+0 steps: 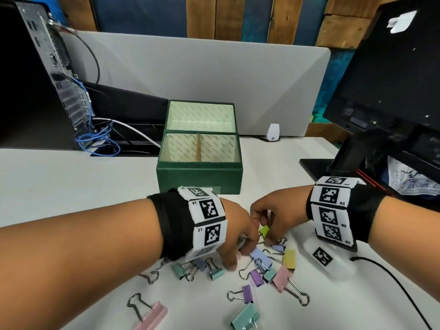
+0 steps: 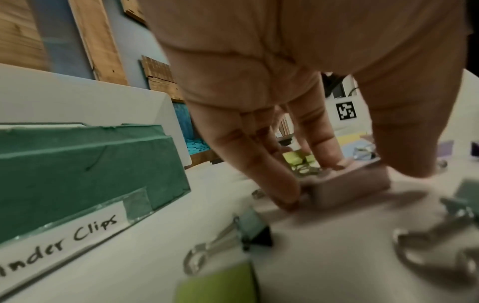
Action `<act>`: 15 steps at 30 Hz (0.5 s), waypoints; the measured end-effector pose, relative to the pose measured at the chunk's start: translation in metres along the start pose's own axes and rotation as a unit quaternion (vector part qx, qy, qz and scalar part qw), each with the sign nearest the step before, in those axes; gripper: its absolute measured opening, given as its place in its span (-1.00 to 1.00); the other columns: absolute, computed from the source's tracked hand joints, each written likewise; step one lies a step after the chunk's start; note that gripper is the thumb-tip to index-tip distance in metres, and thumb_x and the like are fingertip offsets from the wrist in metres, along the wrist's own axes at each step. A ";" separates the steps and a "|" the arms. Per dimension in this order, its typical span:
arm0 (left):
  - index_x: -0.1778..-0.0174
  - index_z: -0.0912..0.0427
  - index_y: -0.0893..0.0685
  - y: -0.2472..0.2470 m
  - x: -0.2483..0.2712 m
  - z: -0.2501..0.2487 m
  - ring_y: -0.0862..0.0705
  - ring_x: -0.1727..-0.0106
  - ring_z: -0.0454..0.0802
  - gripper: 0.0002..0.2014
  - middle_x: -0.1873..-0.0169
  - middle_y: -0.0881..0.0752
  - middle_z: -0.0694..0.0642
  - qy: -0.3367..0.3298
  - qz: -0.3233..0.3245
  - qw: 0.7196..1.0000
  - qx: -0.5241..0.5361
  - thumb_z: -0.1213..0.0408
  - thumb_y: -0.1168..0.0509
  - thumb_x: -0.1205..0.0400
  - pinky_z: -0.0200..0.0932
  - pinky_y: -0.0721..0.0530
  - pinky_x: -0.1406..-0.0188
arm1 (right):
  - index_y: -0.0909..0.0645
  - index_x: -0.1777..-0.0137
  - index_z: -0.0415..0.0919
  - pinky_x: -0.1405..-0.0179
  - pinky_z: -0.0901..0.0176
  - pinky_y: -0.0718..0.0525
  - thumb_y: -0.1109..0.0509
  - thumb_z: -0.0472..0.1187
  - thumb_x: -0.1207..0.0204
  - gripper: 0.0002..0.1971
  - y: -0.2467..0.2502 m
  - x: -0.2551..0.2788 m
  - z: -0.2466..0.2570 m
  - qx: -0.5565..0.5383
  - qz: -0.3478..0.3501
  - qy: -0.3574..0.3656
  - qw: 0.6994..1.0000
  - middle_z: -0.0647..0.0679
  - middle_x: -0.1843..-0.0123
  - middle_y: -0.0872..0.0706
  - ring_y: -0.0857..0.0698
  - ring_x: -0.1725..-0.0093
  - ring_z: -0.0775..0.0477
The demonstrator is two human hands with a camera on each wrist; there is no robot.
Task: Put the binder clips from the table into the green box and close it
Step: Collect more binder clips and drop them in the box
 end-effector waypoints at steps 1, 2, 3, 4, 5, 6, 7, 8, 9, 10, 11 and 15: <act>-0.11 0.05 -0.65 -0.001 -0.001 0.001 -0.49 0.07 -0.08 -0.70 -0.02 -0.60 0.01 -0.002 -0.003 1.000 0.002 0.12 -0.44 -0.48 -0.36 -0.30 0.42 | -0.50 0.01 0.06 0.21 0.28 -0.50 -0.56 -0.05 -0.34 -0.68 -0.002 0.001 0.000 0.009 0.010 0.001 1.000 0.01 0.08 -0.63 -0.55 0.19 0.07; -0.09 0.07 -0.66 0.000 -0.001 0.002 -0.48 0.10 -0.08 -0.72 0.00 -0.59 0.02 -0.002 -0.008 1.000 0.004 0.15 -0.43 -0.48 -0.35 -0.29 0.44 | -0.48 0.00 0.05 0.23 0.28 -0.48 -0.56 -0.05 -0.34 -0.66 -0.004 0.001 0.000 0.025 0.016 0.002 1.000 0.06 0.14 -0.59 -0.53 0.21 0.07; -0.07 0.08 -0.66 0.001 -0.001 0.004 -0.48 0.12 -0.08 -0.75 0.01 -0.58 0.03 0.003 -0.014 1.000 0.004 0.18 -0.42 -0.48 -0.35 -0.30 0.44 | -0.45 -0.01 0.05 0.25 0.29 -0.47 -0.55 -0.05 -0.35 -0.66 -0.005 0.001 0.001 0.040 0.018 0.002 0.999 0.08 0.18 -0.55 -0.51 0.23 0.08; -0.04 0.07 -0.67 0.001 0.000 0.006 -0.48 0.13 -0.07 -0.77 0.01 -0.57 0.02 0.010 -0.018 1.000 0.007 0.20 -0.42 -0.48 -0.34 -0.32 0.44 | -0.44 0.00 0.05 0.26 0.28 -0.46 -0.55 -0.05 -0.35 -0.66 -0.007 -0.001 0.000 0.050 0.019 0.002 0.999 0.09 0.20 -0.52 -0.50 0.24 0.09; -0.02 0.04 -0.67 0.002 0.000 0.009 -0.49 0.12 -0.06 -0.78 0.01 -0.55 0.01 0.019 -0.023 0.999 0.014 0.22 -0.41 -0.47 -0.33 -0.36 0.41 | -0.43 0.01 0.05 0.26 0.27 -0.45 -0.54 -0.05 -0.35 -0.66 -0.007 -0.003 -0.001 0.057 0.016 0.002 0.998 0.10 0.21 -0.51 -0.49 0.25 0.09; -0.01 0.01 -0.67 0.003 0.002 0.013 -0.52 0.10 -0.05 -0.79 0.00 -0.55 -0.01 0.030 -0.028 0.999 0.024 0.22 -0.41 -0.46 -0.30 -0.41 0.36 | -0.43 0.02 0.05 0.27 0.26 -0.46 -0.54 -0.04 -0.35 -0.66 -0.008 -0.005 -0.001 0.062 0.012 0.002 0.998 0.11 0.22 -0.50 -0.48 0.26 0.10; 0.00 -0.02 -0.67 0.005 0.005 0.017 -0.55 0.07 -0.04 -0.78 -0.01 -0.56 -0.03 0.041 -0.035 0.998 0.040 0.22 -0.40 -0.45 -0.27 -0.47 0.30 | -0.44 0.03 0.05 0.27 0.26 -0.46 -0.54 -0.03 -0.34 -0.67 -0.007 -0.007 -0.002 0.064 0.007 0.002 0.998 0.13 0.24 -0.49 -0.47 0.27 0.12; 0.00 -0.06 -0.67 0.009 0.011 0.022 -0.61 0.05 -0.03 -0.77 -0.02 -0.58 -0.06 0.051 -0.044 0.996 0.064 0.22 -0.41 -0.45 -0.24 -0.53 0.24 | -0.45 0.03 0.05 0.28 0.26 -0.46 -0.54 -0.01 -0.33 -0.67 -0.007 -0.008 -0.002 0.065 0.002 0.000 0.998 0.14 0.25 -0.49 -0.47 0.29 0.14; -0.01 -0.09 -0.67 0.014 0.018 0.029 -0.66 0.03 -0.04 -0.76 -0.01 -0.59 -0.10 0.058 -0.055 0.992 0.098 0.21 -0.42 -0.44 -0.22 -0.59 0.16 | -0.48 0.02 0.04 0.28 0.26 -0.47 -0.53 0.00 -0.33 -0.68 -0.005 -0.009 -0.001 0.063 -0.006 0.000 0.998 0.14 0.24 -0.50 -0.48 0.29 0.15; -0.01 -0.12 -0.66 0.020 0.025 0.036 -0.69 0.04 -0.07 -0.75 0.02 -0.60 -0.14 0.061 -0.069 0.986 0.140 0.21 -0.43 -0.44 -0.20 -0.62 0.10 | -0.51 -0.01 0.01 0.26 0.26 -0.49 -0.52 0.00 -0.34 -0.69 -0.002 -0.009 -0.001 0.059 -0.016 0.000 0.998 0.13 0.22 -0.54 -0.49 0.28 0.14; -0.03 -0.12 -0.66 0.027 0.033 0.044 -0.69 0.10 -0.10 -0.73 0.07 -0.61 -0.16 0.064 -0.082 0.977 0.186 0.22 -0.44 -0.45 -0.19 -0.64 0.06 | -0.56 -0.04 -0.02 0.23 0.24 -0.53 -0.50 -0.02 -0.35 -0.70 0.003 -0.009 0.000 0.052 -0.029 0.003 0.998 0.10 0.17 -0.59 -0.53 0.26 0.12; 0.02 -0.10 -0.68 0.056 0.067 0.090 -0.68 0.18 -0.08 -0.72 0.09 -0.69 0.00 0.081 -0.189 0.916 0.345 0.31 -0.48 -0.43 -0.09 -0.68 -0.06 | -0.64 0.00 -0.01 0.15 0.21 -0.61 -0.47 -0.08 -0.36 -0.79 0.045 -0.011 0.005 0.024 -0.120 0.018 0.992 -0.03 0.06 -0.74 -0.65 0.19 0.04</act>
Point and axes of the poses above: each hand's wrist, its own x-axis away from the middle knuckle, its own y-axis out of the back of the hand, z = x × y, the point moved 7 cm from there along -x, towards the middle knuckle
